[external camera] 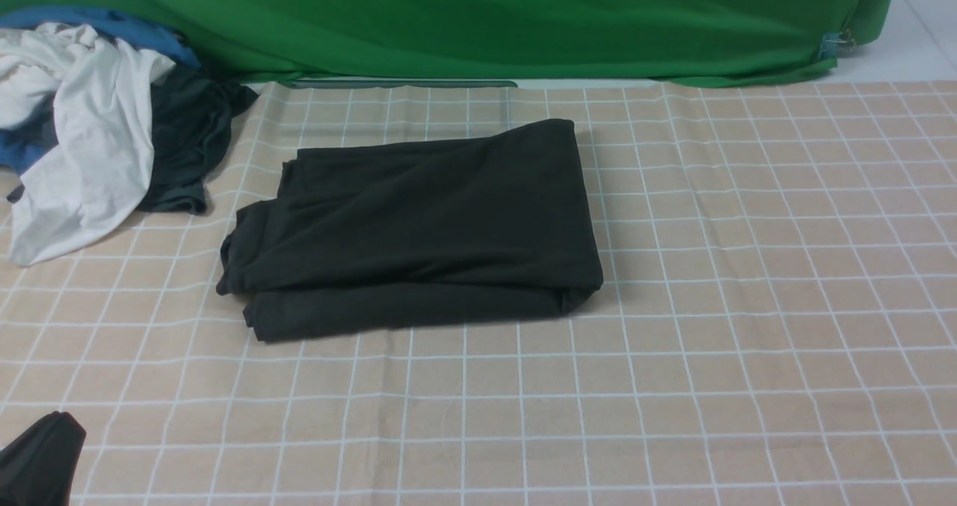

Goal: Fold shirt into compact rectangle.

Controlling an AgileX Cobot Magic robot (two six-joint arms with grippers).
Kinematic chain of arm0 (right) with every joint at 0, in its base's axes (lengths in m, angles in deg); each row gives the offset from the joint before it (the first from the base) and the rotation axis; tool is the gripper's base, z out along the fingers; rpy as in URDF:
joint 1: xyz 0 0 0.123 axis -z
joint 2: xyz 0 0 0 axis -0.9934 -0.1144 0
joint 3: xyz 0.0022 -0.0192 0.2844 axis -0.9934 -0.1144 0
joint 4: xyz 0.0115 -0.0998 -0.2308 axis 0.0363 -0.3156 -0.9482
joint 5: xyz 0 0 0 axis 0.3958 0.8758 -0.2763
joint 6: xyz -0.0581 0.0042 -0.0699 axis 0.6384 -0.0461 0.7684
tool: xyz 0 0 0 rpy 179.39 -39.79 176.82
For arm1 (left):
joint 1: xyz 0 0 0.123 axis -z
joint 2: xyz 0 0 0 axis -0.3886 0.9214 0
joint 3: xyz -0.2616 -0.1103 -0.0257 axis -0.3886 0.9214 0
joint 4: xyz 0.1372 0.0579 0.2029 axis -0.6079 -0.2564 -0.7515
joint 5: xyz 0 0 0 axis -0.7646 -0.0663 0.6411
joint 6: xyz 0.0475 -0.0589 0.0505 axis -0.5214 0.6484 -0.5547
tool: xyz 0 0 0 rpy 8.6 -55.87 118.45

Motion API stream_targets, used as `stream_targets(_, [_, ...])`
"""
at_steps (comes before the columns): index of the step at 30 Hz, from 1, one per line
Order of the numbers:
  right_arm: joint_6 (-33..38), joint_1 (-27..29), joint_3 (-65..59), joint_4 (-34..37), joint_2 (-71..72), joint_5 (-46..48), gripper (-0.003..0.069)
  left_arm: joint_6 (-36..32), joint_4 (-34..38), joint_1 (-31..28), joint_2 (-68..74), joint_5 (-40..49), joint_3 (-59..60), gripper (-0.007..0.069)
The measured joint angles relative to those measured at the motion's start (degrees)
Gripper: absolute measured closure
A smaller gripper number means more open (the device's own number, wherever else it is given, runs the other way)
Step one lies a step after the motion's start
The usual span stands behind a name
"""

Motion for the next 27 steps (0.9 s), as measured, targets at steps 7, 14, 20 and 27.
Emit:
stream_targets(7, [-0.7, 0.0, 0.0, 0.1, 0.0, -0.1, 0.0424, -0.2, 0.0, -0.1, 0.0, 0.0, 0.0, 0.0611])
stream_targets(14, [-0.7, 0.0, 0.0, 0.1, 0.0, -0.1, 0.0424, -0.7, 0.0, -0.2, 0.0, 0.0, 0.0, 0.0611])
stream_targets(20, [-0.8, 0.0, 0.0, 0.1, 0.0, -0.4, 0.0424, -0.8, 0.0, -0.2, 0.0, 0.0, 0.0, 0.0611])
stream_targets(27, [-0.8, 0.0, 0.0, 0.1, 0.0, -0.4, 0.0424, -0.8, 0.0, -0.2, 0.0, 0.0, 0.0, 0.0611])
